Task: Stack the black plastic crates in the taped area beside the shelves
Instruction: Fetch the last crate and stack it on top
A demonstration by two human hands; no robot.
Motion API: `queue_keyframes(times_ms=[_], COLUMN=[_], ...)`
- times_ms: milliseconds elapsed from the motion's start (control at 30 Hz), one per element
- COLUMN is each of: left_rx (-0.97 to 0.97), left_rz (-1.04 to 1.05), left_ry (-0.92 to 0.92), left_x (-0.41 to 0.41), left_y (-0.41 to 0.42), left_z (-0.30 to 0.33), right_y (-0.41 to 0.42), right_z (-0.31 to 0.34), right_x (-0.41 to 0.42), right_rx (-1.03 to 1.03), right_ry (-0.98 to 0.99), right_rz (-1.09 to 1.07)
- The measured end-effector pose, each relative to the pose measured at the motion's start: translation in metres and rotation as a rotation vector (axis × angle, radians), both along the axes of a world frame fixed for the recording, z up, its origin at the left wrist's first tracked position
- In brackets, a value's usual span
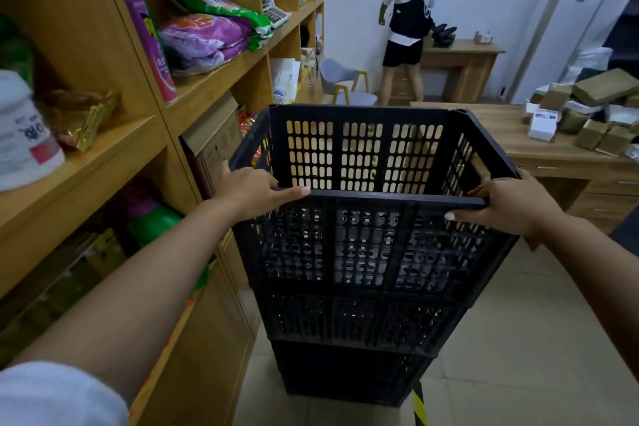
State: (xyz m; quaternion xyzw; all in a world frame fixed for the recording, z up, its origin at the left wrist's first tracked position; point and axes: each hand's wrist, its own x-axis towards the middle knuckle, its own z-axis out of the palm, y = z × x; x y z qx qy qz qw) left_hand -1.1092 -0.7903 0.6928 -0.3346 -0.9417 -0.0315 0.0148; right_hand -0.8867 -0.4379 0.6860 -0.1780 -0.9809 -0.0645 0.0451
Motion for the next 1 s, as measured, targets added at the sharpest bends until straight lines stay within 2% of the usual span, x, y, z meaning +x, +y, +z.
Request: queue_keyframes(times_ms=[300,467,567,733,867,1000], left_rx=[0.007,0.002,-0.018,-0.035,-0.047,-0.015], left_rz=[-0.002,0.006,0.015,0.018,0.000,0.015], left_ry=[-0.055,-0.043,-0.015,-0.002,0.046,0.007], left_x=[-0.010,-0.008,-0.008,-0.009,-0.003,-0.004], left_y=[-0.001,0.000,0.001,0.008,0.003,0.007], left_z=[0.001,0.004,0.003,0.006,0.002,0.006], right_y=[-0.014,-0.022,-0.020,-0.017,-0.022,-0.024], right_z=[0.000,-0.004,-0.007,-0.001,-0.005,0.003], right_x=[-0.001,0.006,0.004,-0.002,0.008,0.002], right_rx=[0.083,0.108,0.150,0.087,0.078,0.050], right_ry=[0.042,0.186,0.157,0.095,0.143,0.116], right_rz=[-0.003,0.016,-0.037,-0.081,-0.085,-0.093])
